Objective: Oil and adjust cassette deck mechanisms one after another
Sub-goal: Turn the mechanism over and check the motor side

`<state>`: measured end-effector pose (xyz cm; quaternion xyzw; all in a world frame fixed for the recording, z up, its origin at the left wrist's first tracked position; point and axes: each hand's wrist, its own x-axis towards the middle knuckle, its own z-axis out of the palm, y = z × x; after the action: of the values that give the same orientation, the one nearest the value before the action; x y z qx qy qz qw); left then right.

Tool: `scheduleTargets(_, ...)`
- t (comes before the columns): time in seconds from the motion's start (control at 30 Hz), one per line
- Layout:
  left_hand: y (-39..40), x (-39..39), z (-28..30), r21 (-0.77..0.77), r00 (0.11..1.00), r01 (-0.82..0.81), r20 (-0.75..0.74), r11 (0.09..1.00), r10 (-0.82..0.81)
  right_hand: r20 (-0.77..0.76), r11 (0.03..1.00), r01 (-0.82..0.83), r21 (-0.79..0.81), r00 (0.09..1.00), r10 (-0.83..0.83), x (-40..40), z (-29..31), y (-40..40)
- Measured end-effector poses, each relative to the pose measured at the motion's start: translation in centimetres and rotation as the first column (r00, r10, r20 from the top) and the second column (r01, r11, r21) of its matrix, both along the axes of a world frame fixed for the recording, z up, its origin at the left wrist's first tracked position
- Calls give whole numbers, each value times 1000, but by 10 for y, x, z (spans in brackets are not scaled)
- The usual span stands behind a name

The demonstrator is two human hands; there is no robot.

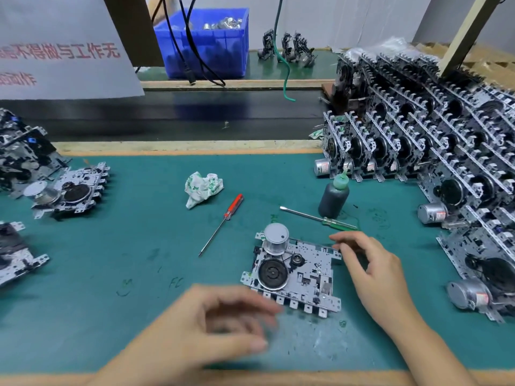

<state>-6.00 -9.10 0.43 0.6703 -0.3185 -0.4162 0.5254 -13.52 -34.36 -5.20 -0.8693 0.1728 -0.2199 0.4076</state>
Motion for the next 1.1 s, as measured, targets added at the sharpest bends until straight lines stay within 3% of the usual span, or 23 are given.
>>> scheduleTargets(0.07,-4,20,-9,-70,918,-140,365,988,156,-6,1000,-4,-15,1000,4,0,0,0)
scheduleTargets(0.1,-8,31,-14,-61,864,-132,482,989,145,-9,1000,-6,-21,1000,6,0,0,0)
scheduleTargets(0.17,-16,49,-25,61,817,-66,577,996,19,-10,1000,-8,-30,1000,8,-1,0,0)
scheduleTargets(0.23,-24,60,-33,161,784,15,611,987,-112,-11,999,-9,-36,1000,8,-1,1,0)
scheduleTargets(0.33,-33,63,-37,125,766,95,625,988,-152,-13,998,-8,-56,1000,7,-1,2,1)
scheduleTargets(0.6,-33,48,-41,98,734,-32,678,995,-43,-29,997,-6,-79,1000,4,0,1,1)
scheduleTargets(0.73,-35,35,-41,146,737,-51,673,988,-62,-33,998,-9,-62,999,7,0,0,1)
scheduleTargets(0.97,-48,22,-45,102,594,-182,804,978,26,-41,998,24,-64,999,-26,1,-1,1)
scheduleTargets(1.1,-46,24,-43,144,607,-176,795,974,-7,-10,987,154,-34,988,-155,0,2,-2)
